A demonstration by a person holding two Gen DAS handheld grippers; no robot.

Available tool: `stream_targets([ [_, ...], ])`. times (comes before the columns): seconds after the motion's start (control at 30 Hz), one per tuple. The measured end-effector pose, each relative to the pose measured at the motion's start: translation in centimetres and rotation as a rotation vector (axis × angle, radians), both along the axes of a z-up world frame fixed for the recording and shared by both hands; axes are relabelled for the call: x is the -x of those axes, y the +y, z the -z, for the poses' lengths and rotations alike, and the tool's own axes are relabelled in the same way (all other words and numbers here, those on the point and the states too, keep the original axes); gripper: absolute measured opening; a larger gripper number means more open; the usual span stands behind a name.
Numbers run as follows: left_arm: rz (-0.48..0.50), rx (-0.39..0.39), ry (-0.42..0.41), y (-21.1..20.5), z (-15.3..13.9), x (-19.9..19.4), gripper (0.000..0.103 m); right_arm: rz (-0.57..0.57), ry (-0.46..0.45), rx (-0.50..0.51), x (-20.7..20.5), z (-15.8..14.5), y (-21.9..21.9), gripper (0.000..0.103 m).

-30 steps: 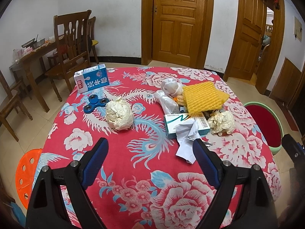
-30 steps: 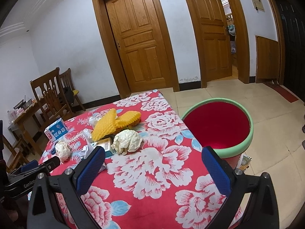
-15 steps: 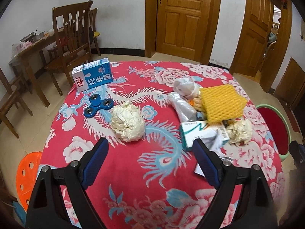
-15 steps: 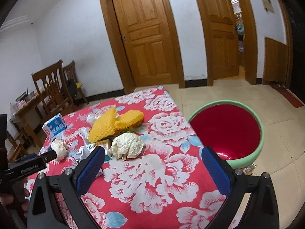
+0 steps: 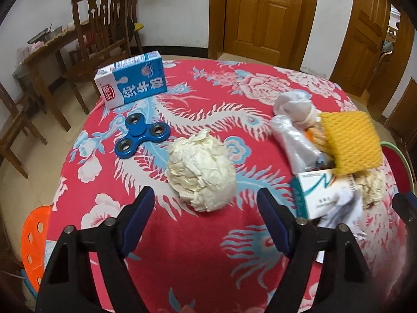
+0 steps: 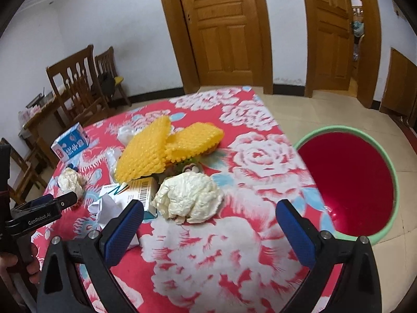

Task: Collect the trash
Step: 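Grasp the crumpled paper ball with the left tool while the right tool grasps another paper ball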

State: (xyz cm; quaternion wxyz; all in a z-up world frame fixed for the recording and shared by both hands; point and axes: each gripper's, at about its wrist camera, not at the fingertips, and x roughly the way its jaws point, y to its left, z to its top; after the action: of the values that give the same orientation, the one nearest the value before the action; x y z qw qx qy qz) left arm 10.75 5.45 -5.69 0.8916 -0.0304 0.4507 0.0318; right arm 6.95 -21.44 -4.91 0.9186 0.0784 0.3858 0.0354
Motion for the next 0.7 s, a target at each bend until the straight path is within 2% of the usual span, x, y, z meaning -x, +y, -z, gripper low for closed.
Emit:
stream_targets([
  [0.13,-0.009,0.017,0.012,0.8,0.8,-0.7,0.074,0.001,0.033,0.021,-1.1,1.0,0.9,0.103],
  [0.2,-0.014,0.027,0.015,1.1,1.2,-0.9,0.067,0.017,0.054,0.020,-1.7,1.5,1.2,0.096],
  [0.3,-0.013,0.078,0.015,1.7,1.7,-1.2,0.062,0.049,0.093,0.016,-2.5,2.2,1.4,0.079],
  [0.37,0.010,0.124,0.001,2.1,1.6,-1.2,0.050,0.057,0.107,-0.013,-2.7,2.5,1.4,0.063],
  [0.4,0.026,0.153,0.002,2.2,1.6,-1.2,0.048,0.065,0.106,-0.017,-2.7,2.5,1.5,0.060],
  [0.47,0.057,0.201,-0.009,2.4,1.5,-1.2,0.041,0.071,0.102,-0.026,-2.7,2.4,1.7,0.046],
  [0.57,0.096,0.254,-0.026,2.5,1.4,-1.2,0.037,0.098,0.081,-0.033,-2.1,2.0,1.8,0.038],
  [0.7,0.120,0.257,-0.040,2.1,1.2,-1.0,0.036,0.109,0.050,-0.038,-1.1,1.3,1.5,0.029],
])
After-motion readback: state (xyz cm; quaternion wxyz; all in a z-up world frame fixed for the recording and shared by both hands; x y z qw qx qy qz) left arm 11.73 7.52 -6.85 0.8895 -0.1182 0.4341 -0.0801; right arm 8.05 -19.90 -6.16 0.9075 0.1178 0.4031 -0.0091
